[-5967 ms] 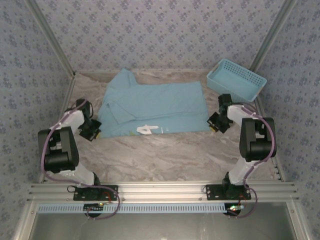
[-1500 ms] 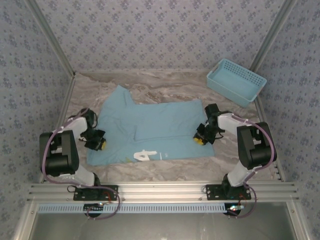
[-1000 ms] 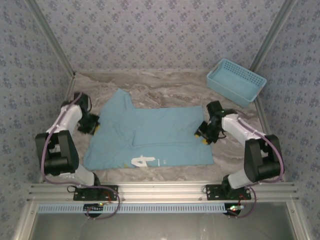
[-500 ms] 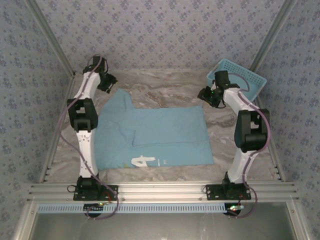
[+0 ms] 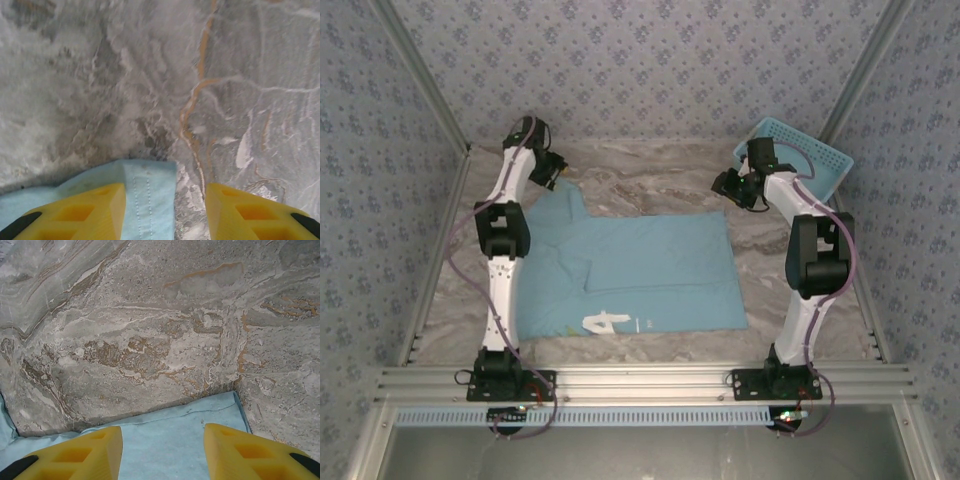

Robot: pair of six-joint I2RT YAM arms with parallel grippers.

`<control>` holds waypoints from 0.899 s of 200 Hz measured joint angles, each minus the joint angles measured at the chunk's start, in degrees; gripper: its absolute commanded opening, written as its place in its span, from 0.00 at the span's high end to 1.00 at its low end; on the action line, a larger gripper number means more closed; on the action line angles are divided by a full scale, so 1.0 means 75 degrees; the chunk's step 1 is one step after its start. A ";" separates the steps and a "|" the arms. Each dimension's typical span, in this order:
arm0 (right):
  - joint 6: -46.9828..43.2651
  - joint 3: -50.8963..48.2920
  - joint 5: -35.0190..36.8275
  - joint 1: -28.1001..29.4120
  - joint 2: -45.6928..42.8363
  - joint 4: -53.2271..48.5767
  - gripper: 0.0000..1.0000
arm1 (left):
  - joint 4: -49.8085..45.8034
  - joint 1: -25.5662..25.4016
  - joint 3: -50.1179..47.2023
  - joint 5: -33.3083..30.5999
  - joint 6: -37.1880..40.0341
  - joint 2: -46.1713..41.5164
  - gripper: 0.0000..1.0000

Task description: Fold and stack the t-shirts

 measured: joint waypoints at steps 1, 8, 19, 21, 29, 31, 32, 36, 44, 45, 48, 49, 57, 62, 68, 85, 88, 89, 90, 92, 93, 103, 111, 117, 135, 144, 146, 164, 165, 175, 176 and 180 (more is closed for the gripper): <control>0.0000 0.0003 0.0000 0.0000 0.0000 0.0003 0.52 | -0.0009 -0.0003 0.0000 -0.0003 -0.0012 0.0003 0.53; 0.0000 0.0003 -0.0009 0.0000 0.0000 0.0009 0.52 | -0.0055 -0.0029 0.0000 -0.0038 -0.0087 0.0026 0.53; 0.0000 0.0003 -0.0017 0.0000 0.0000 0.0006 0.52 | -0.0160 -0.0041 0.0079 -0.0058 -0.0204 0.0079 0.54; 0.0000 0.0003 -0.0017 0.0000 0.0000 0.0006 0.53 | -0.0198 -0.0041 0.0117 -0.0064 -0.0224 0.0096 0.54; 0.0000 0.0003 -0.0017 0.0000 0.0000 0.0006 0.52 | -0.0350 -0.0038 0.0277 -0.0082 -0.0300 0.0172 0.55; 0.0003 0.0003 -0.0017 0.0000 0.0000 0.0009 0.53 | -0.0405 -0.0038 0.0323 -0.0085 -0.0321 0.0195 0.55; 0.0003 0.0003 -0.0017 0.0000 0.0000 0.0009 0.52 | -0.0417 -0.0038 0.0338 -0.0085 -0.0326 0.0204 0.56; 0.0000 0.0003 -0.0017 0.0000 0.0000 0.0009 0.52 | -0.0510 -0.0038 0.0428 -0.0082 -0.0347 0.0262 0.56; 0.0003 0.0003 -0.0015 0.0000 0.0000 0.0009 0.52 | -0.0676 -0.0038 0.0586 -0.0079 -0.0402 0.0350 0.57; 0.0000 0.0003 -0.0015 0.0000 0.0000 0.0009 0.52 | -0.0711 -0.0038 0.0612 -0.0076 -0.0417 0.0367 0.57; 0.0003 0.0003 -0.0017 0.0000 0.0000 0.0009 0.52 | -0.0769 -0.0038 0.0656 -0.0076 -0.0425 0.0385 0.57; 0.0003 0.0003 -0.0015 0.0000 0.0000 0.0009 0.52 | -0.0784 -0.0038 0.0667 -0.0076 -0.0425 0.0388 0.58; 0.0003 0.0003 -0.0017 0.0000 0.0000 0.0006 0.52 | -0.0962 -0.0032 0.0731 -0.0079 -0.0449 0.0411 0.59; 0.0000 0.0003 -0.0017 0.0000 0.0000 0.0006 0.52 | -0.1072 -0.0029 0.0731 -0.0082 -0.0449 0.0411 0.59; 0.0003 0.0003 -0.0017 0.0000 0.0000 0.0006 0.52 | -0.1218 -0.0029 0.0731 -0.0079 -0.0446 0.0408 0.61; 0.0000 0.0003 -0.0015 0.0000 0.0000 0.0009 0.52 | -0.1513 -0.0032 0.0731 -0.0070 -0.0481 0.0405 0.68; 0.0003 0.0003 -0.0015 0.0000 0.0000 0.0009 0.52 | -0.1559 -0.0032 0.0731 -0.0070 -0.0458 0.0405 0.68; 0.0003 0.0003 -0.0015 0.0000 0.0000 0.0009 0.52 | -0.1568 -0.0032 0.0731 -0.0067 -0.0449 0.0405 0.69; 0.0003 0.0003 -0.0015 0.0000 0.0000 0.0006 0.52 | -0.1591 -0.0029 0.0731 -0.0070 -0.0460 0.0405 0.69; 0.0003 0.0003 -0.0015 0.0000 0.0000 0.0009 0.52 | -0.1609 -0.0032 0.0731 -0.0067 -0.0487 0.0405 0.70; 0.0003 0.0003 -0.0015 0.0000 0.0000 0.0009 0.52 | -0.1626 -0.0029 0.0731 -0.0064 -0.0478 0.0405 0.71; 0.0003 0.0000 -0.0015 0.0000 0.0000 0.0009 0.52 | -0.1740 -0.0026 0.0731 -0.0047 -0.0460 0.0405 0.75; 0.0003 0.0000 -0.0015 0.0000 0.0000 0.0015 0.52 | -0.1827 -0.0012 0.0729 -0.0032 -0.0481 0.0399 0.79; 0.0003 0.0000 -0.0017 0.0000 0.0000 0.0020 0.52 | -0.1874 0.0012 0.0726 -0.0015 -0.0466 0.0399 0.82; 0.0003 -0.0012 -0.0017 0.0000 0.0000 0.0082 0.52 | -0.1958 0.0044 0.0723 0.0061 -0.0411 0.0385 0.89; 0.0003 -0.0017 -0.0015 0.0000 0.0000 0.0119 0.52 | -0.1973 0.0070 0.0714 0.0090 -0.0391 0.0370 0.92; 0.0003 -0.0017 -0.0015 0.0000 0.0000 0.0125 0.52 | -0.1973 0.0070 0.0711 0.0090 -0.0399 0.0361 0.93; 0.0003 -0.0023 -0.0015 -0.0015 0.0006 0.0192 0.52 | -0.1996 0.0070 0.0662 0.0067 -0.0306 0.0318 1.00; 0.0003 -0.0023 -0.0015 -0.0017 0.0009 0.0195 0.52 | -0.1990 0.0070 0.0656 0.0061 -0.0306 0.0312 1.00; 0.0003 -0.0015 -0.0012 -0.0035 0.0055 0.0219 0.52 | -0.1985 0.0070 0.0627 0.0012 -0.0239 0.0289 1.00; 0.0003 -0.0012 -0.0009 -0.0038 0.0061 0.0219 0.52 | -0.1985 0.0070 0.0621 0.0009 -0.0239 0.0283 1.00; 0.0003 -0.0006 0.0003 -0.0041 0.0102 0.0230 0.52 | -0.1976 0.0070 0.0600 -0.0012 -0.0219 0.0262 1.00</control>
